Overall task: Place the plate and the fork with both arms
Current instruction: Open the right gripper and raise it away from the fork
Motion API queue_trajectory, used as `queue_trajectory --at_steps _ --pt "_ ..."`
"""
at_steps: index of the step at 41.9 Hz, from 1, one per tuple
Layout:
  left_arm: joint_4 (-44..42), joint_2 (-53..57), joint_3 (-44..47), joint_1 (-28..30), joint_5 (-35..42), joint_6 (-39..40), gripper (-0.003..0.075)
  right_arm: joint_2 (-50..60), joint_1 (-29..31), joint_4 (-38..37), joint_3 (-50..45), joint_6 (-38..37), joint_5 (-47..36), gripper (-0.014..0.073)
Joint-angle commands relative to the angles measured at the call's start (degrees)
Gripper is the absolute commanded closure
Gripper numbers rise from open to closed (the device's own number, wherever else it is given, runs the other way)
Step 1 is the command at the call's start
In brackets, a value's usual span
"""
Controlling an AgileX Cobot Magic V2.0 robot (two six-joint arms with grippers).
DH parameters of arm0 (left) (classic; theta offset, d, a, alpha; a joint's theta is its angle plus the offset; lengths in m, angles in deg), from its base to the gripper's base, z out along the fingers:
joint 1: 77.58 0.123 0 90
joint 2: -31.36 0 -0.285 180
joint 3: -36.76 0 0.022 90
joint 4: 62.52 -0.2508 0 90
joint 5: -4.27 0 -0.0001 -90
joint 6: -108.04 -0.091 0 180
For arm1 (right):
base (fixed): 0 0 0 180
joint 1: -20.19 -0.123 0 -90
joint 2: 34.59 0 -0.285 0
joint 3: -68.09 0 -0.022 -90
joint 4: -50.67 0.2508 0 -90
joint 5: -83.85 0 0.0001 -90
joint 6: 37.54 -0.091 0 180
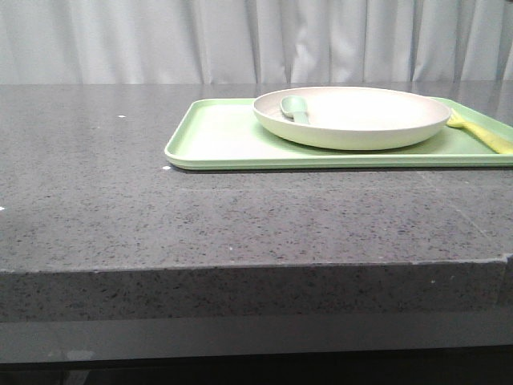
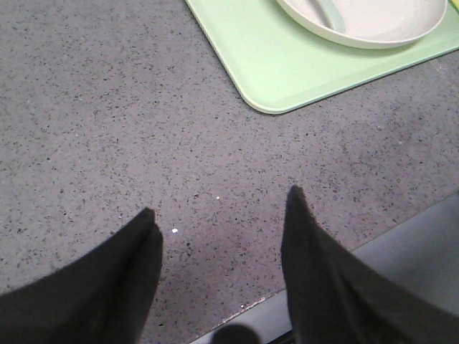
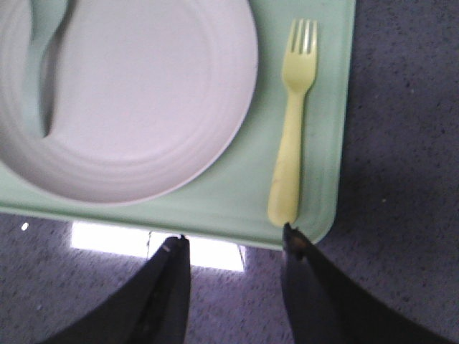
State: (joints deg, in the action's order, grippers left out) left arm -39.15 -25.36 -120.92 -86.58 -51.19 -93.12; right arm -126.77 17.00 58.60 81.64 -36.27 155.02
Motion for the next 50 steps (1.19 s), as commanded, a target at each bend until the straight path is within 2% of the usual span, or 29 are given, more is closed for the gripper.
queue_trajectory --at_steps 1,30,43,50 --pt "1.5 0.4 -1.5 0.1 3.0 -0.1 0.0342 8.2 -1.2 -0.2 -3.0 1.2 -0.4 0.0252" --pt "1.5 0.4 -1.5 0.1 3.0 -0.1 0.0342 49.8 -1.3 -1.8 -32.4 1.2 -4.6 0.0253" --pt "-0.1 0.4 -1.5 0.1 4.4 0.2 0.0342 56.2 -1.2 -2.1 -35.8 -0.5 -10.3 0.0253" --pt "-3.2 0.4 -1.5 0.1 7.2 6.2 0.0342 56.2 -1.2 -2.1 -35.8 -0.5 -11.6 0.0253"
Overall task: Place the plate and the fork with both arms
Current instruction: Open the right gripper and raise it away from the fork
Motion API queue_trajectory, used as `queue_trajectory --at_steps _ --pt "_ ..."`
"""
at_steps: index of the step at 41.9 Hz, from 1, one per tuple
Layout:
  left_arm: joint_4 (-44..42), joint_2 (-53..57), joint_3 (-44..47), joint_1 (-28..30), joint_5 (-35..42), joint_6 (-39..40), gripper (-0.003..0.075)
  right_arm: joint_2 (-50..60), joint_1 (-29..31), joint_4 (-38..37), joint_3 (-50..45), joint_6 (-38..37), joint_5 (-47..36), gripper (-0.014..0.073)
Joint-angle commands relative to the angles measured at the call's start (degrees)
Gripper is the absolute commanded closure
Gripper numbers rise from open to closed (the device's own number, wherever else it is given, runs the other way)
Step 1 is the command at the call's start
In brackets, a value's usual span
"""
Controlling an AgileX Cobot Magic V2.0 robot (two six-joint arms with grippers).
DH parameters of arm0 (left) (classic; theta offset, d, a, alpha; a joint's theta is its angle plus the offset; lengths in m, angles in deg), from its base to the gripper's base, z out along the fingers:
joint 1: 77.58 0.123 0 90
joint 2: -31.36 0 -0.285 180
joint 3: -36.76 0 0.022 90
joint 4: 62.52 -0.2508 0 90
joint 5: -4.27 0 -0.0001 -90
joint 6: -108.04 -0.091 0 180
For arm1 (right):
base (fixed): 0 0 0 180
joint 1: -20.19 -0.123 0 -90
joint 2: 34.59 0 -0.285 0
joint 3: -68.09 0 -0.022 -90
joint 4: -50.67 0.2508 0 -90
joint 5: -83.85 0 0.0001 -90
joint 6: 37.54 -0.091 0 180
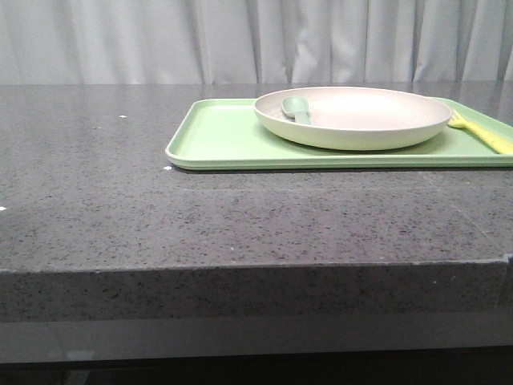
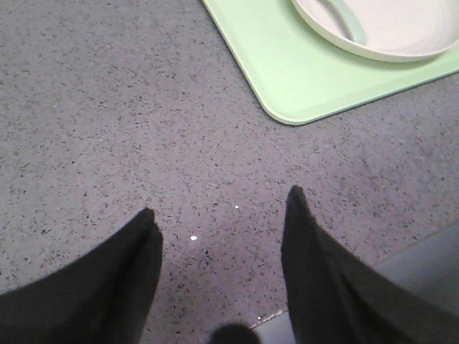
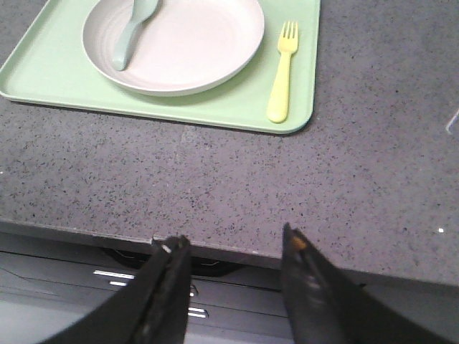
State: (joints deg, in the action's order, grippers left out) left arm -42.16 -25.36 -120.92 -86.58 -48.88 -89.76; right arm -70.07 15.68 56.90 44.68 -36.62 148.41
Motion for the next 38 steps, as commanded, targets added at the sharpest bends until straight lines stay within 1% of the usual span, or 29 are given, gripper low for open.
queue_trajectory --at_steps 1,5,8,11,15,16,18,21,38 --pt "-0.6 0.4 -1.5 0.1 5.0 3.3 0.0342 -0.5 0.1 -0.4 1.1 -0.2 -5.2 0.0253" --pt "-2.1 0.3 -1.5 0.1 5.7 4.7 0.0343 -0.5 0.1 -0.4 1.1 -0.2 -6.5 0.0268" --pt "-3.0 0.0 -1.5 0.1 6.2 4.7 0.0351 -0.5 0.1 -0.4 1.1 -0.2 -6.8 0.0328" --pt "-3.3 -0.4 -1.4 0.1 7.2 4.8 0.0388 -0.5 0.1 -0.4 1.1 -0.2 -7.0 0.0426" --pt "-3.4 -0.9 -0.7 0.1 9.2 4.8 0.0511 -0.5 0.1 -0.4 1.1 -0.2 -7.0 0.0582" --pt "-3.4 -1.1 -0.4 0.1 9.9 4.8 0.0556 -0.5 0.1 -0.4 1.0 -0.2 -7.0 0.0622" --pt "-3.7 -1.3 0.1 0.1 11.3 4.8 0.0636 -0.5 0.1 -0.4 1.0 -0.2 -7.0 0.0669" --pt "-3.7 -1.7 0.8 0.1 12.3 4.8 0.0741 -0.5 0.1 -0.3 0.4 -0.2 -8.5 0.0659" --pt "-3.7 -5.0 1.3 0.1 12.3 4.8 0.0738 -0.5 0.1 -0.3 -0.3 -0.2 -8.1 0.0661"
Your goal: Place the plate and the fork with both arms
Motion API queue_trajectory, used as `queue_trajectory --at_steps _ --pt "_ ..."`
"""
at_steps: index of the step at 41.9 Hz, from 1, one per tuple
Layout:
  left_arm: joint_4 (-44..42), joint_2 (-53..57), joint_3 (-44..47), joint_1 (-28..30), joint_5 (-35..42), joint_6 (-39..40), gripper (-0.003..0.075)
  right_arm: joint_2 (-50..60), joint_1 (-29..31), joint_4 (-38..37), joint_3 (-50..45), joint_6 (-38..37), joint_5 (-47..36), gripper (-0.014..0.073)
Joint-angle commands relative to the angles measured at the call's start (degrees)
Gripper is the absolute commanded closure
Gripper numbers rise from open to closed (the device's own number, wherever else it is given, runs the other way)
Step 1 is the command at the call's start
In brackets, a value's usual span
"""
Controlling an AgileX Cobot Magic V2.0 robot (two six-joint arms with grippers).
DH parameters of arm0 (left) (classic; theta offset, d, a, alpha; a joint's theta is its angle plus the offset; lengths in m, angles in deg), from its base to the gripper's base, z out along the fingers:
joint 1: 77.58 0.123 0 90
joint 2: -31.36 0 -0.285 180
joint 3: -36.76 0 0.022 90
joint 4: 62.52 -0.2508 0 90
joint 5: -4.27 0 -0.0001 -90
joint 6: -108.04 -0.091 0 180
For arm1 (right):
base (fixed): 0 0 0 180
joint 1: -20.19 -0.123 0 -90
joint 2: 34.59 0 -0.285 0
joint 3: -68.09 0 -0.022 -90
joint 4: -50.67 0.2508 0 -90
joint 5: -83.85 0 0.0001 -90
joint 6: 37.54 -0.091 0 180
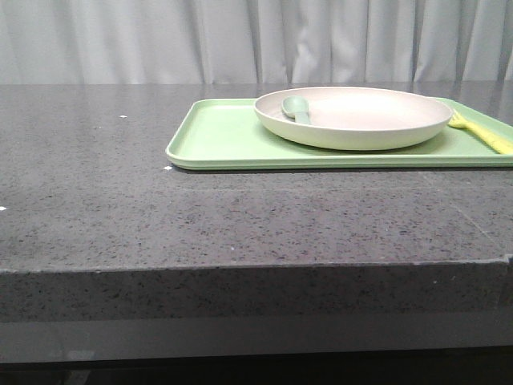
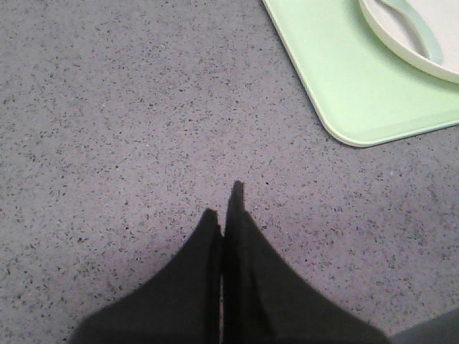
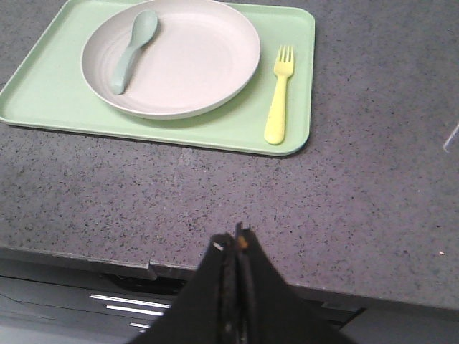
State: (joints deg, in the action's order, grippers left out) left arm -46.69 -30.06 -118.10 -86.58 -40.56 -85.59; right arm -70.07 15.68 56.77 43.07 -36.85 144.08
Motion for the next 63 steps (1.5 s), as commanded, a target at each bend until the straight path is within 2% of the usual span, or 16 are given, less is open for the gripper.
queue_trajectory --at_steps 1,9,14,21,29,36,41,46,49,51,54,59,63 --pt "0.9 -0.4 -1.5 0.1 4.0 0.6 0.0738 -0.5 0.1 -0.2 1.3 0.0 -3.7 0.0661" --pt "1.5 2.5 1.5 -0.6 6.6 0.6 0.0738 -0.5 0.1 -0.2 1.3 0.0 -3.7 0.0661" --pt "0.7 10.3 9.1 0.3 16.4 0.6 0.0738 -0.5 0.1 -0.2 1.3 0.0 -3.7 0.0661" --pt "0.9 24.4 25.8 2.6 35.0 0.6 0.0738 -0.5 0.1 -0.2 1.3 0.0 -3.7 0.0661" --pt "0.9 37.3 40.9 3.1 52.3 0.6 0.0738 -0.5 0.1 -0.2 1.3 0.0 -3.7 0.0661" --pt "0.9 43.6 49.3 3.1 61.0 0.6 0.0738 -0.5 0.1 -0.2 1.3 0.0 -3.7 0.0661" --pt "1.6 44.8 52.0 3.1 60.6 0.6 0.0738 -0.5 0.1 -0.2 1.3 0.0 -3.7 0.0661" --pt "-1.8 49.2 52.6 3.9 53.9 1.7 0.0738 -0.5 0.1 -0.2 1.3 0.0 -3.7 0.0661" --pt "-7.4 51.9 52.6 5.9 49.0 9.2 0.0738 -0.5 0.1 -0.2 1.3 0.0 -3.8 0.0661" --pt "-11.5 54.1 52.6 7.9 45.4 16.9 0.0738 -0.5 0.1 -0.2 1.3 0.0 -3.8 0.0661" --pt "-13.8 55.5 52.6 10.1 42.1 21.2 0.0738 -0.5 0.1 -0.2 1.3 0.0 -3.8 0.0661" --pt "-15.3 55.4 52.6 11.3 41.5 21.0 0.0738 -0.5 0.1 -0.2 1.3 0.0 -3.7 0.0661" --pt "-16.9 55.4 52.6 9.9 41.4 21.0 0.0738 -0.5 0.1 -0.2 1.3 0.0 -3.7 0.0661"
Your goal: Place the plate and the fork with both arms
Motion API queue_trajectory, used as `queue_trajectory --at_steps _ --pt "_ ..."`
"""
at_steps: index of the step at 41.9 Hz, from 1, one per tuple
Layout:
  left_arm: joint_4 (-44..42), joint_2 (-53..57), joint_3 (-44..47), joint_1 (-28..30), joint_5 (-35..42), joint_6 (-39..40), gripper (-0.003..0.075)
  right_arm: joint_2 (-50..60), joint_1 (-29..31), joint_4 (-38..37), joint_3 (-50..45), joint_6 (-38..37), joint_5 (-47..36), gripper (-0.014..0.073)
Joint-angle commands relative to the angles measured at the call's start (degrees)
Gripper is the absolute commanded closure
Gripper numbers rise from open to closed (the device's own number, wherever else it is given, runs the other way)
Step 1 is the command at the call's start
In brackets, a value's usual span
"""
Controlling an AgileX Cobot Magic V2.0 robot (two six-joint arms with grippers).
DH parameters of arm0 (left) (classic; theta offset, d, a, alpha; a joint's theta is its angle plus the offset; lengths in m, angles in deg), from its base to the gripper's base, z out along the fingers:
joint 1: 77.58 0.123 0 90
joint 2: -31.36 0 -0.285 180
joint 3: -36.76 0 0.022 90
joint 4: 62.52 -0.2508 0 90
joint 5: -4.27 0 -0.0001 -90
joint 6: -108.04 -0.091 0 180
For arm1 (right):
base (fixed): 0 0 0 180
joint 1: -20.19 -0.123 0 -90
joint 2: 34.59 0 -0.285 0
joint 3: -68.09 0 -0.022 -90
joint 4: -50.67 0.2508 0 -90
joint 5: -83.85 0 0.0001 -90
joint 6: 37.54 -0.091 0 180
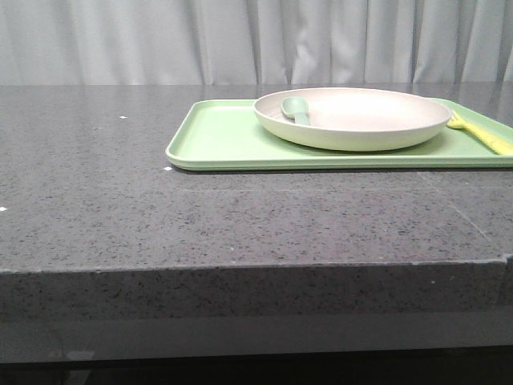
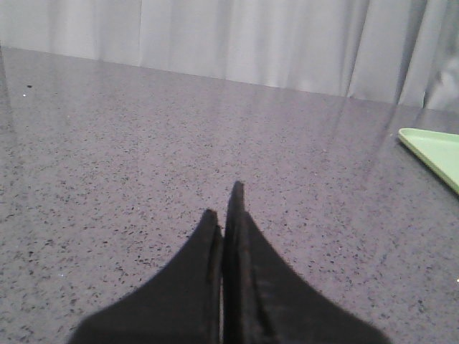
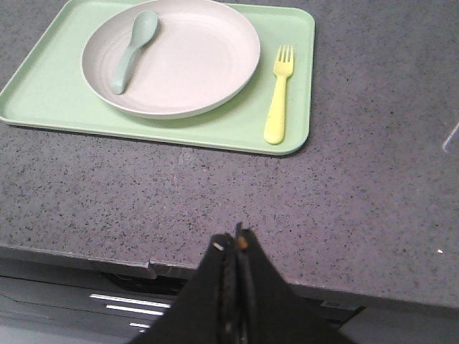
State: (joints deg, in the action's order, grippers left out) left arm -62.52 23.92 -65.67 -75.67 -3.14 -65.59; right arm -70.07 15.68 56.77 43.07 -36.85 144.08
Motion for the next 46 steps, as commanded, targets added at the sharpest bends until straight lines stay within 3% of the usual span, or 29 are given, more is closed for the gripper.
queue_trajectory --at_steps 1,20,46 --pt "-1.5 1.4 0.2 -1.3 4.0 1.0 0.0738 -0.5 0.1 -0.2 1.3 0.0 -3.7 0.0661" --pt "-2.5 1.4 0.2 -2.9 9.0 1.0 0.0738 -0.5 0.1 -0.2 1.3 0.0 -3.7 0.0661" --pt "-2.3 1.3 0.2 -5.5 9.0 1.0 0.0738 -0.5 0.1 -0.2 1.3 0.0 -3.7 0.0661"
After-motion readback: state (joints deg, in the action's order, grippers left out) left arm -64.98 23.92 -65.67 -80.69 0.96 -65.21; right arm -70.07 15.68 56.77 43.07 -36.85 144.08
